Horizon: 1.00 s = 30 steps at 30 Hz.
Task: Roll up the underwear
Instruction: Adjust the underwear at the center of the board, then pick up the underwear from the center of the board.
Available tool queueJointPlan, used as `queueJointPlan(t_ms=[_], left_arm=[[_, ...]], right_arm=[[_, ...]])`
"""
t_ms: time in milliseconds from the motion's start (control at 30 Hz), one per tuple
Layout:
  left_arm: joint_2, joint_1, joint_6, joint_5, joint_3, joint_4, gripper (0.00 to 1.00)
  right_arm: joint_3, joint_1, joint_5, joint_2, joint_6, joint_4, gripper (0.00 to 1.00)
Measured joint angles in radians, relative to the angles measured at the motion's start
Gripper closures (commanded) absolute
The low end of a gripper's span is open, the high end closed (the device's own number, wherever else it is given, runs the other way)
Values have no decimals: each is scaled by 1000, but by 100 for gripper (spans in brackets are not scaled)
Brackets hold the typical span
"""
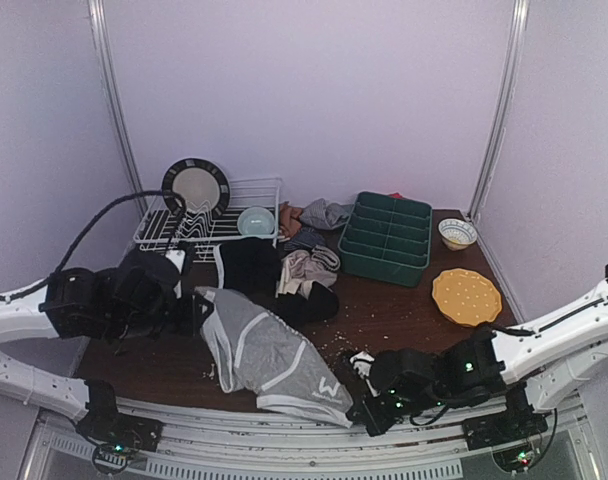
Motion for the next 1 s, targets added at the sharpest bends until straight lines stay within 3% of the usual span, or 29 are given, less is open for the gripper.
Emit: queueJointPlan(t_ms=[33,67,133,233,367,467,667,833,1000], left_arm=[[-28,0,-23,15,-49,-17,13],[-48,0,-55,34,-106,-34,4],[-72,-4,-121,73,-224,-93,2],[-138,-22,-194,99,-289,-214,2],[-244,-32,-209,83,-203,-290,3],[-202,-22,-166,65,-112,-273,5],[203,104,-31,102,-12,-108,6],[426,287,79,221,-24,42,10],[568,367,150,333,-5,148,17]], right_arm=[[-10,2,-26,47,1,15,55],[-19,6,-53,93,7,22,42],[-28,24,-89,166,3,16,30],[9,55,-118,138,-11,27,23],[36,25,-95,76,-50,-45,23],[47,-71,-52,40,-70,-58,26],[58,-318,-7,96,-83,-12,27],[101,-340,-14,180,-101,2,30],[101,-341,-39,178,-108,24,31]])
